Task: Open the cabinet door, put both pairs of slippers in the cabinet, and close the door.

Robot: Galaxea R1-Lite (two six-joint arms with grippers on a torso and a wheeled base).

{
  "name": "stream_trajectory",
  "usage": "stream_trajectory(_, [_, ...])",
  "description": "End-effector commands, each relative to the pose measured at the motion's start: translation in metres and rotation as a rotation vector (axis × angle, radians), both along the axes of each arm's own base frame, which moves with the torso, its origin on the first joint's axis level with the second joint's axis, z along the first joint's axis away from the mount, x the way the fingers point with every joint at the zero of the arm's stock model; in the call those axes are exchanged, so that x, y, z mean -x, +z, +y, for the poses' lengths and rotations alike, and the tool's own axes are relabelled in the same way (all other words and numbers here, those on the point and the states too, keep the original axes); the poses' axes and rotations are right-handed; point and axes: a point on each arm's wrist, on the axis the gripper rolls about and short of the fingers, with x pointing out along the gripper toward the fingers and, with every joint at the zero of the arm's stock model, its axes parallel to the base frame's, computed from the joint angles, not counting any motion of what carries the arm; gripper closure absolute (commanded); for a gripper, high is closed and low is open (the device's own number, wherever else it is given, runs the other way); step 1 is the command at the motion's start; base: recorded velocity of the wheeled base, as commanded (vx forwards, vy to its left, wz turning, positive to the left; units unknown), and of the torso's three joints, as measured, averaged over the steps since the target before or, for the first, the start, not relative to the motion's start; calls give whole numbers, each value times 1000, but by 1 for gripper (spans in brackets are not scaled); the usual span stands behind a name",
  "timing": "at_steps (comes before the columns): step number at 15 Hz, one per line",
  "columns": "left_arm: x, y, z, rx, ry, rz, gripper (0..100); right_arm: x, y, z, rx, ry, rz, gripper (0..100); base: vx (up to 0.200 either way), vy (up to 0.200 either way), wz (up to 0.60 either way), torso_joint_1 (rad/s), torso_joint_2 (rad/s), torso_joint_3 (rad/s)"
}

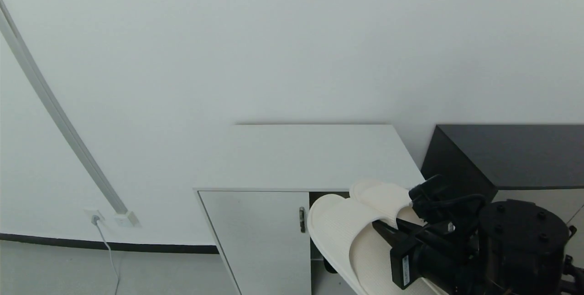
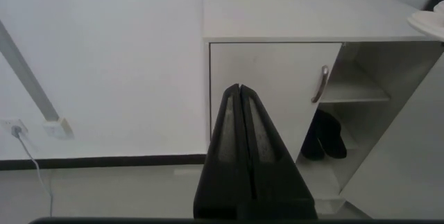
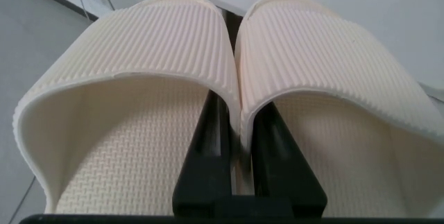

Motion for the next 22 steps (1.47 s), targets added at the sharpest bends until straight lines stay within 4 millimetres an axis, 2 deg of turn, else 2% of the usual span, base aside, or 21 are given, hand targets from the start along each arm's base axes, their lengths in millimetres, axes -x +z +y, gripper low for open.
stream_trajectory(1, [0, 0, 0, 0, 0, -1, 100, -1, -2, 0, 5, -3, 5, 100, 0, 0, 0, 0, 0, 0])
stream_trajectory(14, [0, 0, 0, 0, 0, -1, 100, 0, -6, -3, 16, -4, 18, 100, 0, 0, 0, 0, 0, 0])
stream_trajectory(22, [0, 0, 0, -4, -1, 0, 100, 3, -9, -7, 23, 1, 16, 100, 0, 0, 0, -149, 345, 190])
